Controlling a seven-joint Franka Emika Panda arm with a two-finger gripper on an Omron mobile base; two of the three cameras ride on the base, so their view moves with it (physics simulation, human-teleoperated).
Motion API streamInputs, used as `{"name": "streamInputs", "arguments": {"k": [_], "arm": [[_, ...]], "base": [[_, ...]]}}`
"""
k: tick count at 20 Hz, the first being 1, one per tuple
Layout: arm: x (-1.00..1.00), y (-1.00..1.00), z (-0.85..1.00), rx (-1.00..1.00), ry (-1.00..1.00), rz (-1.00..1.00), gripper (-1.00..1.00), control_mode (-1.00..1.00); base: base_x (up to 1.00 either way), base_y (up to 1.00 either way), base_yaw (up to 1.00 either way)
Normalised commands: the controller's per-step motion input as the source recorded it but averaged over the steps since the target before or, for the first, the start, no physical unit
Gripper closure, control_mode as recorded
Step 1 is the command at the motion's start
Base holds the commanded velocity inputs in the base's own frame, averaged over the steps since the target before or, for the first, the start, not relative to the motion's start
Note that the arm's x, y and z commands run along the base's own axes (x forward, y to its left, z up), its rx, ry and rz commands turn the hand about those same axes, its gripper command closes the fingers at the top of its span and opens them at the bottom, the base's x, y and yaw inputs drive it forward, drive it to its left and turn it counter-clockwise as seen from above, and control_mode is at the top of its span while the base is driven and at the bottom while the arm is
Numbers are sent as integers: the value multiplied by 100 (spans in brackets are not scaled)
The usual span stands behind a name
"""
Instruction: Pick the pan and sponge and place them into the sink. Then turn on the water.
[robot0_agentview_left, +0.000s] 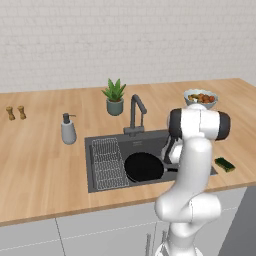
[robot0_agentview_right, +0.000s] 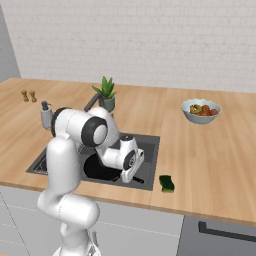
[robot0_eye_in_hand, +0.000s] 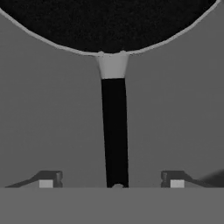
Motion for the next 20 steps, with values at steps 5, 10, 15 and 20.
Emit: {"name": "streamInputs", "arguments": {"k": [5,10,15,20], "arm": [[0,0,89,1,0,0,-100,-100],[0,-7,87,5,0,0,-100,-100],[-1,-9,86,0,0,-1,-100,-100],[-8,-25,79,0,4,-13,-100,-100]], "base": [[0,0,0],[0,0,0],[0,0,0],[0,0,0]]}}
